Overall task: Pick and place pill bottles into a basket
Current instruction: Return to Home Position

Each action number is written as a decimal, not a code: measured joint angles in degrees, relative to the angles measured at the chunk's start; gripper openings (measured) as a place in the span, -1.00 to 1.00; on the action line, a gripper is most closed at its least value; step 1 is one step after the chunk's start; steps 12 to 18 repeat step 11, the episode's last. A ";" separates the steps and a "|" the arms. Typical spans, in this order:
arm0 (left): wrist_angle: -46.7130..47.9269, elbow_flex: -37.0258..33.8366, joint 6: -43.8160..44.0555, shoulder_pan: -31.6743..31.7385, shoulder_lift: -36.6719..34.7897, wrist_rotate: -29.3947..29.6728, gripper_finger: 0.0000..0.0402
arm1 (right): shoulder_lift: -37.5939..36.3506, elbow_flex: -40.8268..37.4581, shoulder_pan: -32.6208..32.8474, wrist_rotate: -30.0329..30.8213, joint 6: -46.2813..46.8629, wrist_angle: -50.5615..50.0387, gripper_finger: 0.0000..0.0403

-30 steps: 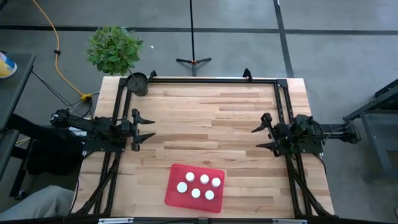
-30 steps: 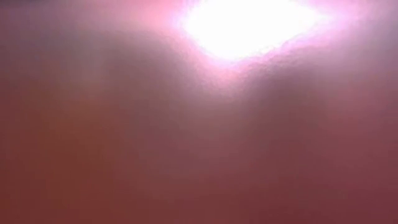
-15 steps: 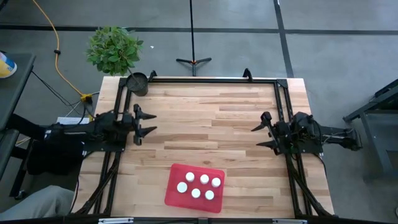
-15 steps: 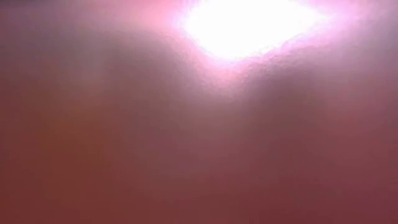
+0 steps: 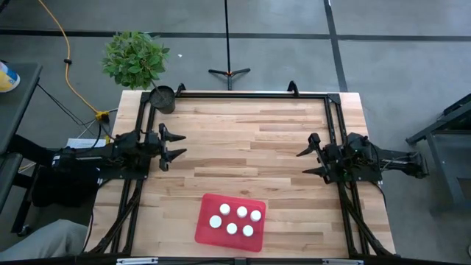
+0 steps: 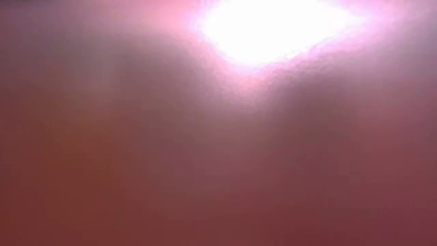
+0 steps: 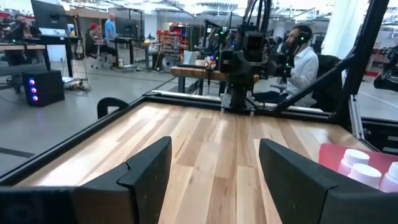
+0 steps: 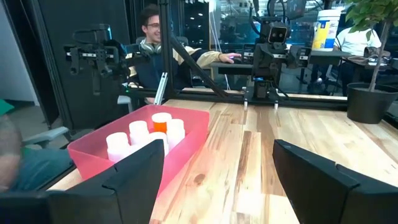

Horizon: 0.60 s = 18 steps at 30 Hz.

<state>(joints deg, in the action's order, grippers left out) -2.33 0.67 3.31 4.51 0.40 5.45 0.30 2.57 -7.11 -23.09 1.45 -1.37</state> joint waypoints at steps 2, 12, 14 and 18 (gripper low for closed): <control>0.11 -0.02 0.00 0.00 0.00 0.00 0.37 | 0.00 0.00 0.00 0.00 0.00 -0.02 0.44; 0.53 -0.04 0.01 0.00 0.00 0.04 0.37 | 0.00 0.00 0.00 0.00 0.00 -0.07 0.44; 0.53 -0.04 0.01 0.00 0.00 0.04 0.37 | 0.00 0.00 0.00 0.00 0.00 -0.07 0.44; 0.53 -0.04 0.01 0.00 0.00 0.04 0.37 | 0.00 0.00 0.00 0.00 0.00 -0.07 0.44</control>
